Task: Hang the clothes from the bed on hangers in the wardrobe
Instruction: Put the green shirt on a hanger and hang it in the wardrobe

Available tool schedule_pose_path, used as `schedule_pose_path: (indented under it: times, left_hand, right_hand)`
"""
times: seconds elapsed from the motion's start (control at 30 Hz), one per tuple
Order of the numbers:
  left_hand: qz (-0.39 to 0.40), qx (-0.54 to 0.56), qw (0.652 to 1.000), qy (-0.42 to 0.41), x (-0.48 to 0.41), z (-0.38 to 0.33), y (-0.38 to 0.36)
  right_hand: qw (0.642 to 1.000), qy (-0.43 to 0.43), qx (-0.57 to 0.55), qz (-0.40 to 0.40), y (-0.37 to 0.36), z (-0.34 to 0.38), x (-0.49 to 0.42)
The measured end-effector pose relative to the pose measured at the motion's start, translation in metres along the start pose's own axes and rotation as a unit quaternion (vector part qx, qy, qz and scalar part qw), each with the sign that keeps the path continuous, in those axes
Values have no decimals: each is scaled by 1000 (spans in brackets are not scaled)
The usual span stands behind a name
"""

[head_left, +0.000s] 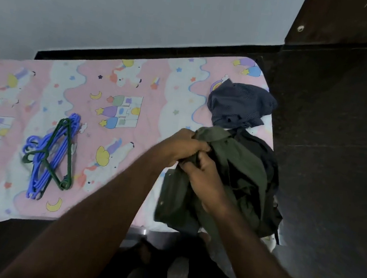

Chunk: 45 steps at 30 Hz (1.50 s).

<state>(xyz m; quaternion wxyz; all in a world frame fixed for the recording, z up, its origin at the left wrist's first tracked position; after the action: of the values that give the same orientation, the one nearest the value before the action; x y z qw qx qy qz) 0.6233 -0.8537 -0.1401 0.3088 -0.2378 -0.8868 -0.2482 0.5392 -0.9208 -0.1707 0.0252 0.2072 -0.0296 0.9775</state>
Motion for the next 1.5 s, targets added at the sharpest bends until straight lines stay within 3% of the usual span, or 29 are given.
schedule_pose_path:
  times: [0.07, 0.13, 0.2, 0.3, 0.43, 0.57, 0.73, 0.9, 1.03, 1.2, 1.27, 1.37, 1.4, 1.43, 1.5]
  left_hand:
    - [-54, 5, 998, -25, 5, -5, -1]
    - [-70, 43, 996, -41, 20, -12, 0]
    - [-49, 81, 995, -40, 37, -16, 5]
    - [28, 107, 990, -89, 79, -21, 16]
    - [53, 151, 975, -156, 139, 1, 41]
    - [-55, 146, 969, -192, 189, 52, 81]
    - [-93, 215, 948, -216, 248, 114, 101]
    - [-281, 334, 874, -215, 278, 148, 148]
    - [-361, 411, 826, -139, 278, 187, 165]
    - [-325, 519, 783, -106, 272, 205, 155]
    - [-340, 522, 776, -101, 273, 201, 151]
    - [-350, 522, 767, -127, 281, 202, 158]
    - [-368, 500, 772, -134, 289, 203, 164]
    - [-392, 476, 775, -139, 297, 206, 171]
    - [-465, 455, 749, -131, 313, 219, 186]
  right_hand:
    - [1000, -9, -25, -11, 10, -4, 13]
    - [993, -9, -45, -109, 32, -15, 28]
    - [973, -13, -17, -229, 57, -32, 38]
    - [957, -59, 37, -282, 79, -60, 48]
    - [973, -43, 86, -212, 42, -52, 70]
    - [983, -10, 9, -183, -46, -10, 113]
    - [991, 91, -22, -99, -150, 52, 161]
    - [981, 188, 42, -17, -216, 76, 177]
    - [979, 137, 124, 80, -220, 9, 153]
    - [955, 99, 154, 232, -222, -76, 149]
    - [964, 78, 128, 218, -227, -78, 154]
    - [997, 11, 29, 70, -230, -45, 143]
    - [998, 4, -11, 58, -234, -25, 139]
    - [996, 10, -36, 75, -240, -3, 136]
    - [987, 25, -59, 149, -258, 38, 134]
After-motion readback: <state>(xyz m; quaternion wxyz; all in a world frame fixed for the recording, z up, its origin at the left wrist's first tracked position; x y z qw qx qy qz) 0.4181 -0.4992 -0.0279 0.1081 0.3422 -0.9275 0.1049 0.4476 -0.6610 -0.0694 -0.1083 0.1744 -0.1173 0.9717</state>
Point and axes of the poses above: each hand's wrist, its own x-axis away from the middle knuckle, its own y-axis out of the back of the hand, z = x × y, the point moved 3 cm from there along -x, towards the middle knuckle, and after that the axes turned 1 degree about z, right-handed, at the moved point
